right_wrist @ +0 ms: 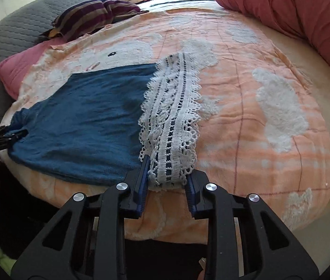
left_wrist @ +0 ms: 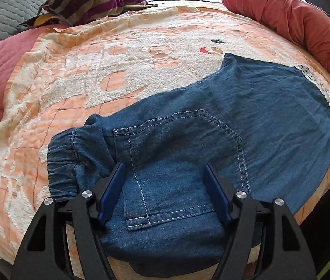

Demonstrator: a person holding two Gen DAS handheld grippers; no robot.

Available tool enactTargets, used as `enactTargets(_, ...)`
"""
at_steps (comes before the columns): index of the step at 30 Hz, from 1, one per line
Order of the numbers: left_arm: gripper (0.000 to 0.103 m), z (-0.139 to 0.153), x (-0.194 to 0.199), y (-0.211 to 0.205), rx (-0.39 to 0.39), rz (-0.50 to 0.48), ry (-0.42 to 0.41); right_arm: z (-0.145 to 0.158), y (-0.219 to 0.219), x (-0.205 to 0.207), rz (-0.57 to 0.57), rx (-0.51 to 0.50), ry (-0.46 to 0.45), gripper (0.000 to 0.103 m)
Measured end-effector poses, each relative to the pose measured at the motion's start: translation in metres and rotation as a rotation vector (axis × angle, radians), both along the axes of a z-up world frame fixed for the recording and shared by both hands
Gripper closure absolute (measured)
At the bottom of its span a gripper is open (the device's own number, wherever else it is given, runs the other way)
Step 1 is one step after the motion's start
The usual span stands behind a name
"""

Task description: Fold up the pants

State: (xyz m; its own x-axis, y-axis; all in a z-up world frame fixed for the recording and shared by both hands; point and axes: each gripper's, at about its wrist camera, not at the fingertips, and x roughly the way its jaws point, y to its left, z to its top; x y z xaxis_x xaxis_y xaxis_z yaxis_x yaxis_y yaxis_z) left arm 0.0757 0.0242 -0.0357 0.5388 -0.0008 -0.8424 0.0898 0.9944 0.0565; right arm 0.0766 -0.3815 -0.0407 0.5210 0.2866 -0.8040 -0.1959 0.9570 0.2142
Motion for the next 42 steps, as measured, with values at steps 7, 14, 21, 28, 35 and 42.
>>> enactTargets(7, 0.036, 0.012, -0.006, 0.001, -0.035, -0.003, -0.041, -0.001, -0.017, -0.008, -0.1, 0.051, -0.002, 0.064)
enactTargets(14, 0.036, 0.044, -0.015, -0.011, -0.142, -0.056, -0.126, 0.031, -0.017, -0.027, -0.099, 0.015, -0.145, 0.048)
enactTargets(21, 0.036, 0.035, 0.028, -0.055, -0.221, -0.175, -0.038, 0.035, 0.066, -0.004, 0.129, 0.005, -0.174, 0.04)
enactTargets(28, 0.036, 0.009, 0.082, -0.092, -0.234, -0.22, 0.036, 0.015, 0.126, 0.034, 0.242, -0.02, -0.104, 0.033)
enactTargets(35, 0.036, -0.013, 0.105, -0.073, -0.27, -0.176, 0.049, -0.009, 0.127, 0.058, 0.156, -0.125, -0.042, 0.027)
enactTargets(42, 0.023, -0.008, 0.102, -0.063, -0.346, -0.132, 0.031, -0.008, 0.101, 0.051, 0.063, -0.074, -0.061, 0.027)
